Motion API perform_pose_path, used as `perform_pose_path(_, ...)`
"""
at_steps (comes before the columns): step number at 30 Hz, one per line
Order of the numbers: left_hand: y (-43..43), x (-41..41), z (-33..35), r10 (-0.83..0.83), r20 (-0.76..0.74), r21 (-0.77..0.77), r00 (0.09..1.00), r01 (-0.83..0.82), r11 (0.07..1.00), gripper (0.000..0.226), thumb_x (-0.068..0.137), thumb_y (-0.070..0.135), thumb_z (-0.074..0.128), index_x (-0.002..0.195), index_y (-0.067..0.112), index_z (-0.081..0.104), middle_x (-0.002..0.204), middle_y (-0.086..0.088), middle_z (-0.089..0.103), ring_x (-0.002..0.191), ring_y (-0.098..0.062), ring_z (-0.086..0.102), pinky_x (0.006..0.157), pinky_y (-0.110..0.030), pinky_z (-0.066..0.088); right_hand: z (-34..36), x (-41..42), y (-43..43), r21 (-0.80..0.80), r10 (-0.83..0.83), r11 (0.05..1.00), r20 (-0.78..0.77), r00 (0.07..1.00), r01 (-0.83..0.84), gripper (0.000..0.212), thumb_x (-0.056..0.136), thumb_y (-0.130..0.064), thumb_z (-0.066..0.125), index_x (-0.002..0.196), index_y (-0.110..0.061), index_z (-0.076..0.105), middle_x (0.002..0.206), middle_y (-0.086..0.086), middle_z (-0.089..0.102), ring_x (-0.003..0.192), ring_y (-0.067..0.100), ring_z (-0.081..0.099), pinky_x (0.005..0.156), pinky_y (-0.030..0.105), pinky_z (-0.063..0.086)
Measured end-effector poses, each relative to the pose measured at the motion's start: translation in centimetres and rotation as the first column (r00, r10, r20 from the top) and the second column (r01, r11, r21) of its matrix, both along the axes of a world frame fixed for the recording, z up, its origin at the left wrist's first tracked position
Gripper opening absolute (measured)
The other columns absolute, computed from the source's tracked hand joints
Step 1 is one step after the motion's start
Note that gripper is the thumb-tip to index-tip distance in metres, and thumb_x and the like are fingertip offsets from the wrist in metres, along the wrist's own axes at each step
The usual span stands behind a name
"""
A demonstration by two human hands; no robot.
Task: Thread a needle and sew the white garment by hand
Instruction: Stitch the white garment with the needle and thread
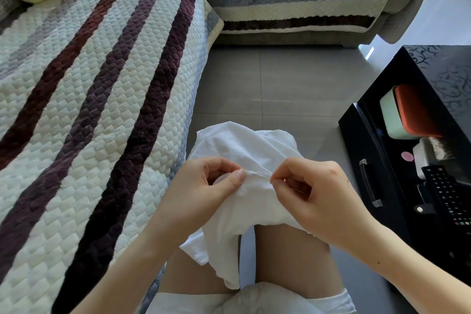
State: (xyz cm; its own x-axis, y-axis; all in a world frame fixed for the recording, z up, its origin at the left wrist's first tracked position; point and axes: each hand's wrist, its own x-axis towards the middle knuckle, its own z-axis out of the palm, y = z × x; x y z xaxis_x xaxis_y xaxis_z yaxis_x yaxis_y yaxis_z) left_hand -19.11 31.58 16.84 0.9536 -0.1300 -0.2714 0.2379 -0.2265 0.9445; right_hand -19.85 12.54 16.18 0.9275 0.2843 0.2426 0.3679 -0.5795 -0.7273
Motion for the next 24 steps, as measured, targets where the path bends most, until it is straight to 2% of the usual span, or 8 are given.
perform_pose_path(4,0.05,-0.03,-0.17,0.012,-0.005,0.003,1.000,-0.012,1.000,0.007,0.083,0.021,0.068,0.078,0.019,0.072,0.072,0.008,0.071,0.070,-0.001,0.064,0.066,-0.012,0.047,0.17,-0.12,-0.06,0.056,0.002,0.998,0.002,1.000,-0.003,0.012,0.078,-0.012,0.056,0.066,-0.014,0.058,0.045,-0.004,0.042,0.042,0.013,0.034,0.045,0.016,0.029)
perform_pose_path(24,0.00,-0.22,0.09,-0.010,0.030,0.005,0.999,0.010,1.000,0.007,0.084,0.017,0.067,0.080,0.017,0.073,0.076,0.005,0.073,0.073,-0.002,0.066,0.067,-0.012,0.050,0.28,-0.14,0.24,-0.034,0.008,0.999,-0.010,1.000,-0.009,0.011,0.074,-0.009,0.057,0.064,-0.015,0.057,0.046,-0.006,0.042,0.044,0.009,0.033,0.046,0.013,0.026)
